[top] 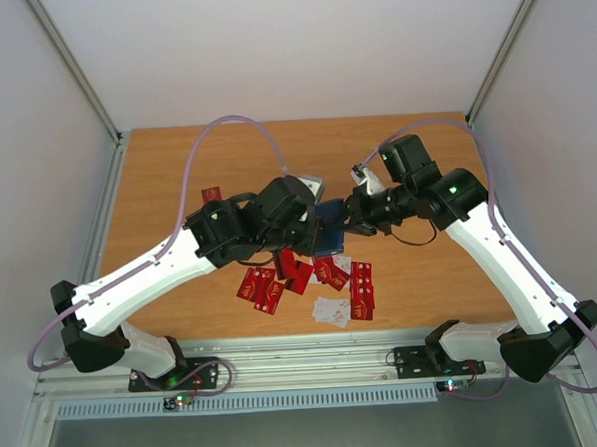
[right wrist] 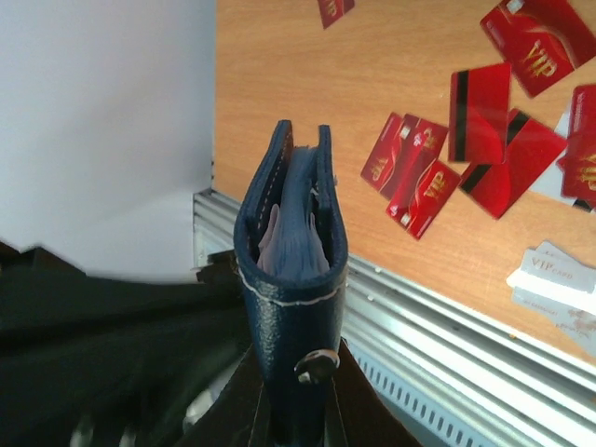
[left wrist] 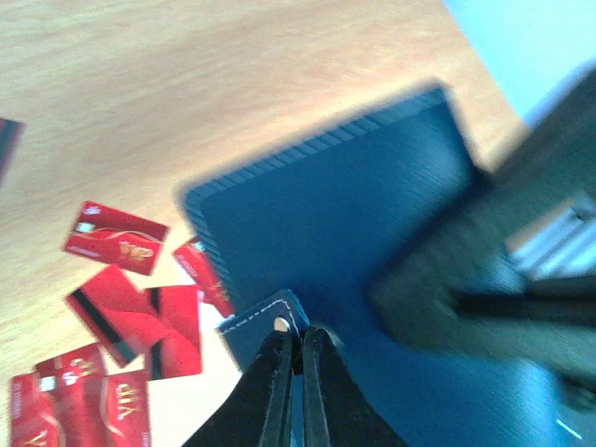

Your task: Put the credit cards into the card holder

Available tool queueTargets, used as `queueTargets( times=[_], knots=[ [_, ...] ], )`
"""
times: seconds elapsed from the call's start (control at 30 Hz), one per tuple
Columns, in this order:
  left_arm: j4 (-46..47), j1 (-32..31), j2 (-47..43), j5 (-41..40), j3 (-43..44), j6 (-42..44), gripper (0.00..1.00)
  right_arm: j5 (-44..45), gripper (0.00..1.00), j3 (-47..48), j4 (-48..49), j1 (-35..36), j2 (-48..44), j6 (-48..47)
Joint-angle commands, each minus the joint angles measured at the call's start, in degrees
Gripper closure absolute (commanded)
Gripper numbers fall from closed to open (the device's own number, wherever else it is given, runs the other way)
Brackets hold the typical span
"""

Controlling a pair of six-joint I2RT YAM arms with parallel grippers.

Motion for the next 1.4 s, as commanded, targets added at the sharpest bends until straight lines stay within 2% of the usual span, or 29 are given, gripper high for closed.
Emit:
queueTargets(
  times=[0.0,0.2,0.23,0.27,0.37,0.47,0.57,0.77,0.87,1.03,1.2,1.37],
  knots=[
    [-2.7,1.1,1.3,-8.7,-1.5,-1.6,0.95,-9.1,0.99,0.9,-1.7,0.7,-2.6,0.0],
    [-2.1,1.9,-2.1,-12.5,-7.4,-2.9,0.95,-8.1,0.99,1.0,-2.6,0.7,-2.6,-0.4],
    [-2.6,2.9,-3.4,-13.0,-9.1,-4.0,0.91,-7.5,0.99,1.0,-3.1,0.8,-2.5,-0.7],
    [-3.3,4.2,-5.0,-13.1,-10.8,-5.2,0.81,-6.6,0.99,1.2,-3.9,0.7,-2.4,-1.3],
    [-3.9,8.6,-12.0,-12.5,-16.2,-7.7,0.46,-3.4,0.99,1.5,-6.4,0.7,-2.1,-3.1],
    [-0.6,11.2,-20.5,-6.0,-20.8,-5.0,0.27,-3.5,0.99,0.1,-5.1,0.7,-2.2,-3.1],
    [1.5,12.7,-27.4,1.7,-24.0,-1.6,0.17,-5.0,0.99,-1.3,-2.9,0.7,-2.1,-2.7],
    [10.9,14.0,-35.0,16.8,-28.7,-3.4,0.13,-9.9,0.99,-1.8,2.1,0.7,-1.9,-2.9],
    [17.1,14.1,-35.4,21.8,-30.1,-5.9,0.07,-12.7,0.99,-1.8,5.3,0.7,-2.0,-2.2],
    [24.9,13.9,-33.8,24.0,-30.2,-9.2,0.01,-17.2,0.99,-2.3,12.0,0.7,-2.7,1.1],
    [25.3,12.4,-29.2,22.9,-25.5,-9.2,0.01,-16.8,0.99,-0.9,12.1,0.7,-2.8,0.9],
    [23.3,10.6,-25.1,16.8,-23.1,-8.1,0.09,-16.0,0.99,-0.1,9.8,0.7,-2.7,-0.4]
  ],
)
